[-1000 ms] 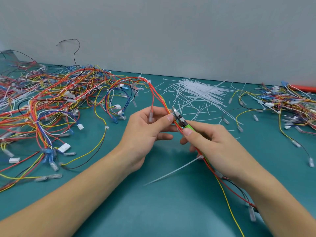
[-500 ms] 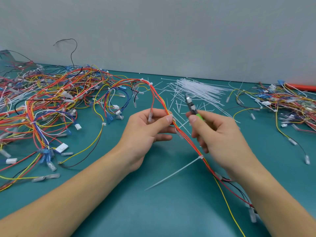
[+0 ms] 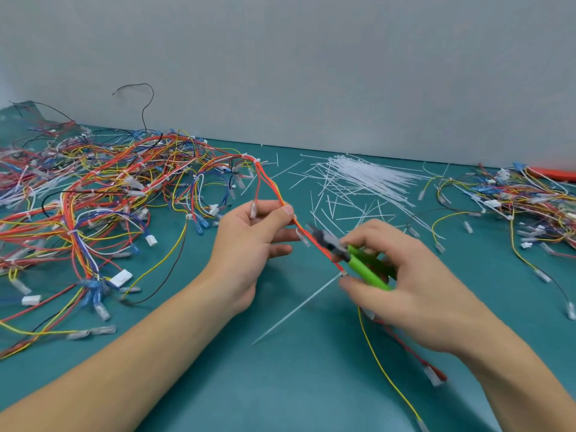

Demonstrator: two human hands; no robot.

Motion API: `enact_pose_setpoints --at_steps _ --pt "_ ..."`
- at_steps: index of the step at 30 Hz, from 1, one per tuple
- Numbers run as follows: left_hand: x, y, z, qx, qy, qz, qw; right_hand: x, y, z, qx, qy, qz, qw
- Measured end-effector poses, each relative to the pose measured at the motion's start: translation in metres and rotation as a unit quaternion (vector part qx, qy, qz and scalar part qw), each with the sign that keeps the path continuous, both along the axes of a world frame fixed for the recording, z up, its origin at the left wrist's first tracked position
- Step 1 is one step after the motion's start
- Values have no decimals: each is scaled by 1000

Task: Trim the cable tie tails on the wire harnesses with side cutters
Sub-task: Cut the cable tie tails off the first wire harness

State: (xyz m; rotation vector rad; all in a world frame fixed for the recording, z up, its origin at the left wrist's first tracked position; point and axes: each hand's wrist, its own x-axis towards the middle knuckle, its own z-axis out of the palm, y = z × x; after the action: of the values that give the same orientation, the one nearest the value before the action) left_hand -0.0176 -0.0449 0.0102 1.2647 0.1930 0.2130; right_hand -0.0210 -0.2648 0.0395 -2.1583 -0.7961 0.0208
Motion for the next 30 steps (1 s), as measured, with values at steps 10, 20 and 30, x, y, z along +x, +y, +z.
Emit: enact_pose_setpoints --at_steps 10,20,30 --pt "-2 -4 -1 8 26 26 999 0 11 -19 20 -68 -61 996" --pt "-6 -10 -1 -9 74 -25 997 0 18 -12 279 29 -139 950" --pt "-17 -20 1 112 29 -223 968 0 25 -5 435 393 -132 800"
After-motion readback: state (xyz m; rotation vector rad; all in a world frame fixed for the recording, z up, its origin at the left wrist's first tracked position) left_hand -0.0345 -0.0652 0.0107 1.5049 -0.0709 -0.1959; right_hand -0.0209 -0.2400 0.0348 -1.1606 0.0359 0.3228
